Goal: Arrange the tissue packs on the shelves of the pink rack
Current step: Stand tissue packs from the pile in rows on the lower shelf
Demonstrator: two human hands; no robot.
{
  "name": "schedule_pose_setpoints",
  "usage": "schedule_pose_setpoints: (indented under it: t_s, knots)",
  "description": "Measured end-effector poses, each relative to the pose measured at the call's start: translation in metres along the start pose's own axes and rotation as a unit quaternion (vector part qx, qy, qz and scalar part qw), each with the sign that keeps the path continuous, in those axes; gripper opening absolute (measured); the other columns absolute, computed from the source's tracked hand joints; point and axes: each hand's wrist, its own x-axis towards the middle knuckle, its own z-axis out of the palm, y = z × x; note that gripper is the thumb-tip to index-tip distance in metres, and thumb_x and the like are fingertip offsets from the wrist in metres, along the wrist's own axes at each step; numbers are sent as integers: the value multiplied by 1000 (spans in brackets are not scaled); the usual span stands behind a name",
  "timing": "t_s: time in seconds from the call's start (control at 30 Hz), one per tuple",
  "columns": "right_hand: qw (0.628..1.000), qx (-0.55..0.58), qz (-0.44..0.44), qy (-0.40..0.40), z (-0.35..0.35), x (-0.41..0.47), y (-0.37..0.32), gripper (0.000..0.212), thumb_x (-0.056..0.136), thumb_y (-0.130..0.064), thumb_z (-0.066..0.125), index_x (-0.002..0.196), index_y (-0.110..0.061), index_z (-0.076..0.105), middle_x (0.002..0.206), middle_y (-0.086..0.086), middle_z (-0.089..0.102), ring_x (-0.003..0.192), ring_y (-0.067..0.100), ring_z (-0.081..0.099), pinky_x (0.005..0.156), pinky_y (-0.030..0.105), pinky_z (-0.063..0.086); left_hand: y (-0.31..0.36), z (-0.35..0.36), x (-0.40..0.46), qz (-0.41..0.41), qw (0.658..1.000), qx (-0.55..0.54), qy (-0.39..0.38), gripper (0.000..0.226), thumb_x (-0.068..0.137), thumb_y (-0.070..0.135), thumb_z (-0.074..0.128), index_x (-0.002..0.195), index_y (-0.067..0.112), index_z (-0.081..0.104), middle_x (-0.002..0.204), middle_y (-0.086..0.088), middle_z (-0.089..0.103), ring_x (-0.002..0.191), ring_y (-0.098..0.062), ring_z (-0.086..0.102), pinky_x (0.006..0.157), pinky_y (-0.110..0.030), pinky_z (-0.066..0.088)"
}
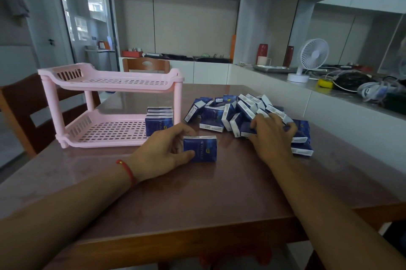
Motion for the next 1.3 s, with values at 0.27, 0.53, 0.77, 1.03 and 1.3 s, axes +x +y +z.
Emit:
schedule_pose_setpoints:
  t_s: [0.27, 0.53, 0.77, 1.03, 1.3]
  knots:
    - [946, 300, -75, 95, -14, -4, 0, 65, 73, -43, 84, 125, -26, 49, 123, 3, 53, 111, 15, 52, 93, 34, 47, -2, -3, 0, -17, 1000, 1, -7, 40, 86, 27, 74, 122, 36, 59, 93, -2, 71, 67, -9, 67, 69, -27, 57]
    - [887, 257, -382, 32, -18, -35, -44, 67, 72, -44, 79, 130, -20, 56, 124, 1, 45, 110, 9, 48, 93, 19, 45, 1, -8, 3, -115, 974, -173, -85, 49, 88, -12, 55, 129, 15, 59, 63, -13, 65, 48, -20, 60, 49, -28, 52]
    - [877, 228, -422, 11, -5, -36, -57, 73, 71, -47, 84, 135, -27, 55, 129, 4, 45, 116, 17, 49, 101, 26, 38, 3, -12, 5, -108, 962, -207, -139, 41, 82, 25, 77, 119, 25, 61, 82, -25, 68, 63, -31, 61, 53, -33, 52]
    - [887, 321, -330, -33, -8, -38, -52, 53, 89, -53, 54, 132, -22, 50, 128, -5, 46, 120, 13, 47, 100, 38, 46, 0, -38, 5, -60, 987, -115, -97, 33, 78, 25, 83, 107, 26, 68, 104, 1, 74, 91, -23, 72, 83, -44, 61]
    - [893, 323, -308, -50, -2, -36, -48, 37, 97, -42, 44, 128, -23, 52, 122, -11, 47, 116, 2, 46, 96, 21, 38, -27, -100, -5, -86, 986, -130, -54, 37, 89, 17, 71, 124, 25, 64, 117, 6, 70, 108, -18, 65, 86, -39, 55]
